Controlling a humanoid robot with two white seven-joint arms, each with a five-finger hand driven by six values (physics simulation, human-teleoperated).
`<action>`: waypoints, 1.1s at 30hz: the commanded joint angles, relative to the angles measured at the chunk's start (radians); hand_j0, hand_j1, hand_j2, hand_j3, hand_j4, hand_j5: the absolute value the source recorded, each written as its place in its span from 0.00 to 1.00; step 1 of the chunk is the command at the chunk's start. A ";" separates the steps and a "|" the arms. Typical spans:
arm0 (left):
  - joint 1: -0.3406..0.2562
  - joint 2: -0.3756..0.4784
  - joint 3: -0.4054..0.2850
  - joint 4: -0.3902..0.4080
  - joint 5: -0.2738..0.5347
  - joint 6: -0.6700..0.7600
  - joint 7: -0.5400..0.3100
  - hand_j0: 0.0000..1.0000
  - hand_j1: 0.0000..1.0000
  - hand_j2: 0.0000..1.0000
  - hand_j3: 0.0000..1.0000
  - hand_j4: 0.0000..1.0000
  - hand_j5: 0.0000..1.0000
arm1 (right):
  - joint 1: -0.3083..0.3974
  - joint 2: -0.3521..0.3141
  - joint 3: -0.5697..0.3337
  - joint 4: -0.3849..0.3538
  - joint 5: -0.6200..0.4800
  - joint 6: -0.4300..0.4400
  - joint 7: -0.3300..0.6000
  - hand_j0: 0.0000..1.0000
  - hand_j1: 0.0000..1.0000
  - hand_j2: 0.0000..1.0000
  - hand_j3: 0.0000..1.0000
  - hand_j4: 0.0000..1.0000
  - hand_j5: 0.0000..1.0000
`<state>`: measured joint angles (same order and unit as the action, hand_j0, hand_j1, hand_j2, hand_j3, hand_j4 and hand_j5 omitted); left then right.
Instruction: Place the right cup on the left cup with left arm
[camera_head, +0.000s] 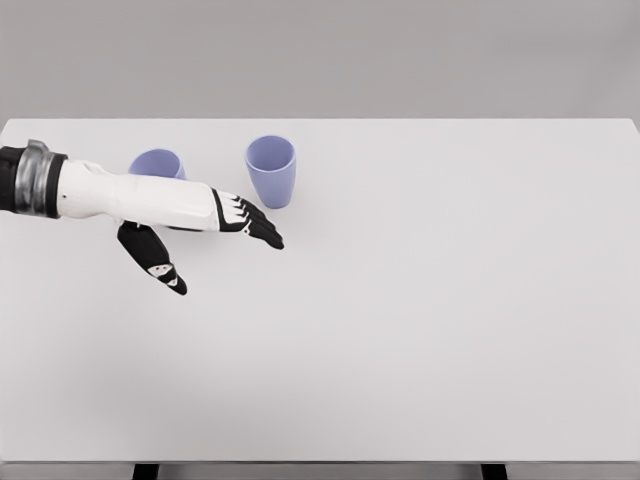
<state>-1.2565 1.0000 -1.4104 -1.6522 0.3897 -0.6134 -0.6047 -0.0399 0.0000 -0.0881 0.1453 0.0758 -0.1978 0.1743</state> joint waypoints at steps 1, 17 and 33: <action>-0.004 -0.003 0.001 -0.004 0.008 0.003 0.000 1.00 1.00 1.00 1.00 1.00 1.00 | 0.000 0.000 0.002 0.000 -0.001 0.000 -0.001 1.00 1.00 1.00 1.00 1.00 1.00; -0.156 -0.339 -0.002 0.426 0.029 0.003 0.003 1.00 1.00 1.00 1.00 1.00 1.00 | 0.029 0.000 -0.001 0.002 -0.002 0.001 -0.001 1.00 1.00 1.00 1.00 1.00 1.00; -0.100 -0.500 -0.022 0.819 -0.048 0.003 0.013 1.00 1.00 1.00 1.00 1.00 1.00 | 0.029 0.000 -0.001 0.000 -0.002 0.001 -0.001 1.00 1.00 1.00 1.00 1.00 1.00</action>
<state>-1.3560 0.5235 -1.4362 -0.8741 0.3392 -0.6136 -0.5926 -0.0107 0.0000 -0.0885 0.1464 0.0734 -0.1962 0.1731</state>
